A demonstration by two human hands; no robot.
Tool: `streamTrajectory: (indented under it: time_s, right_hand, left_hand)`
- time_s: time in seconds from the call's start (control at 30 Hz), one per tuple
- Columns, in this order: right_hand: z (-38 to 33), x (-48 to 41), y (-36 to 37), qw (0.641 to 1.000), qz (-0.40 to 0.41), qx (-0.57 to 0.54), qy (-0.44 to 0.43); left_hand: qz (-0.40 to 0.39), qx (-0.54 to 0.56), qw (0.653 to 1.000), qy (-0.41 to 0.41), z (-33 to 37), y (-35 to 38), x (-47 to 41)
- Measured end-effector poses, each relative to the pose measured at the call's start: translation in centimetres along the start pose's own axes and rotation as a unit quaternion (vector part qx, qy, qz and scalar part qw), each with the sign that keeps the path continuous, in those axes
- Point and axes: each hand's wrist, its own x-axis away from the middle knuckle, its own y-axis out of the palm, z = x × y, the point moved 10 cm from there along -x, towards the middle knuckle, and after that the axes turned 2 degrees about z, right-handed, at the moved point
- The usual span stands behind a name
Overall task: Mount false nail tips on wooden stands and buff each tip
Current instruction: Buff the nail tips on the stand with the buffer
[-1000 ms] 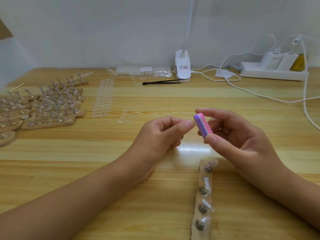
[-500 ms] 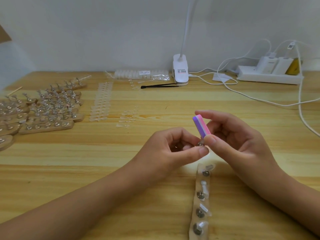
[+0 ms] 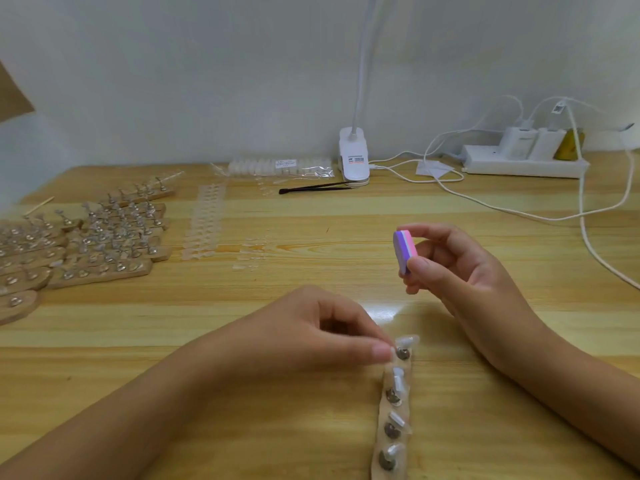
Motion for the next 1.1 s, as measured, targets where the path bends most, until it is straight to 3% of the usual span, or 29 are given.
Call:
streamTrajectory:
  time_s: [0.13, 0.53, 0.63, 0.7, 0.77, 0.83, 1.1]
  right_hand:
    - [0.0, 0.2, 0.8, 1.0, -0.027, 0.005, 0.009]
    - [-0.2, 0.2, 0.8, 0.999, -0.029, 0.013, 0.02]
    - [-0.3, 0.2, 0.7, 0.999, -0.024, 0.002, 0.022]
    - [-0.3, 0.2, 0.6, 1.0, -0.021, -0.001, 0.023]
    - [-0.2, 0.2, 0.6, 0.999, -0.022, 0.002, 0.024]
    - [-0.2, 0.2, 0.7, 0.999, -0.025, 0.004, 0.024]
    - [-0.3, 0.3, 0.9, 0.999, -0.026, 0.013, 0.027]
  left_hand:
    - [-0.006, -0.057, 0.998, 0.011, 0.1, 0.8, 0.0]
    - [0.106, -0.091, 0.987, 0.076, 1.3, -0.3, 0.2]
    - [0.109, -0.112, 0.978, 0.135, 2.7, -1.1, 0.7]
    - [0.124, -0.242, 0.926, 0.261, 5.2, -0.6, 2.1]
    - [0.144, -0.385, 0.832, 0.373, 7.0, 1.1, 3.9]
    - [0.143, -0.444, 0.779, 0.418, 7.4, 2.4, 4.7]
    - [0.119, -0.497, 0.74, 0.438, 6.6, 3.9, 4.5]
